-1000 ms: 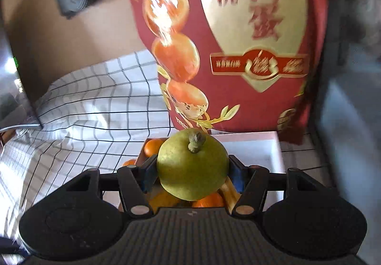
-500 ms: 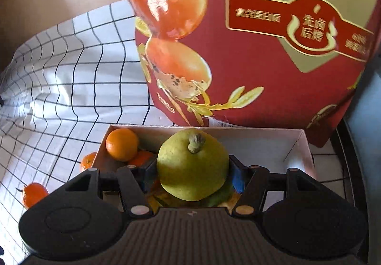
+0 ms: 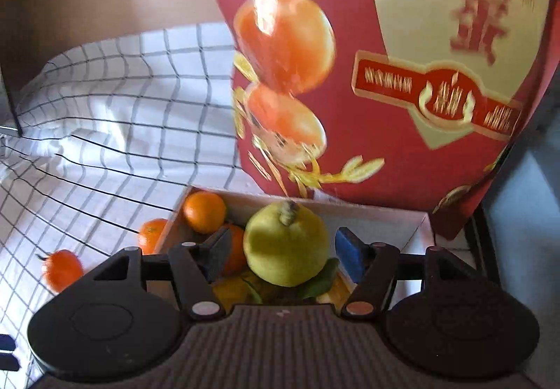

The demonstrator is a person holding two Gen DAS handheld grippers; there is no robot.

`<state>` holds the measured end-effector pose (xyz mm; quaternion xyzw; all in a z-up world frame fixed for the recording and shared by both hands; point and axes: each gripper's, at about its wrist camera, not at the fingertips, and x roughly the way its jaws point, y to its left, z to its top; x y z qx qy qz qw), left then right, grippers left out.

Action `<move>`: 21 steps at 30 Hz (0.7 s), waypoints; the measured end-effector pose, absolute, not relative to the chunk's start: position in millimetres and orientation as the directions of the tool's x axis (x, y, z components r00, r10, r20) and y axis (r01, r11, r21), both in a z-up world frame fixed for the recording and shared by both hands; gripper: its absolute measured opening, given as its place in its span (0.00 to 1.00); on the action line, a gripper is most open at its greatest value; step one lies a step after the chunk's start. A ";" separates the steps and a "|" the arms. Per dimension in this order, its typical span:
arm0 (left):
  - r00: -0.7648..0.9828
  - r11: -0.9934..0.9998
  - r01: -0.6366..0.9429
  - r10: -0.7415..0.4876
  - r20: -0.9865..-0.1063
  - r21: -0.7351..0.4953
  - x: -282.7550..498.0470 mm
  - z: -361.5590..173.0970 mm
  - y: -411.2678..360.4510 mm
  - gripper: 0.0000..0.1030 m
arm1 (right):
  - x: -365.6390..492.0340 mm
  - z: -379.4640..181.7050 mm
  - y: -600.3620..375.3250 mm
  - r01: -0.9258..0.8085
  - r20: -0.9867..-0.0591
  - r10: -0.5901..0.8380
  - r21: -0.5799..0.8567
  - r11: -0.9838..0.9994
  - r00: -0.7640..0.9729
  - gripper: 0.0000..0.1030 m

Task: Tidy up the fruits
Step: 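Reach the right tool to a large mandarin on the cloth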

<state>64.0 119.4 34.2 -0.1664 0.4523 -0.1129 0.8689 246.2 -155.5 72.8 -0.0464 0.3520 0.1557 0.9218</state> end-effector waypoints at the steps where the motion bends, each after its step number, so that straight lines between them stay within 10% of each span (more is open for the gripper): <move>1: 0.565 0.920 0.045 -0.345 -0.750 -0.390 64.8 33.6 119.0 0.35 | 240.8 78.7 -149.4 -0.336 -0.651 0.262 0.012 0.942 0.712 0.64; 21: 0.594 0.947 -0.067 -0.216 -0.775 -0.315 53.5 34.3 155.8 0.35 | 202.6 39.9 35.2 -0.699 -0.791 0.431 0.005 0.715 0.435 0.64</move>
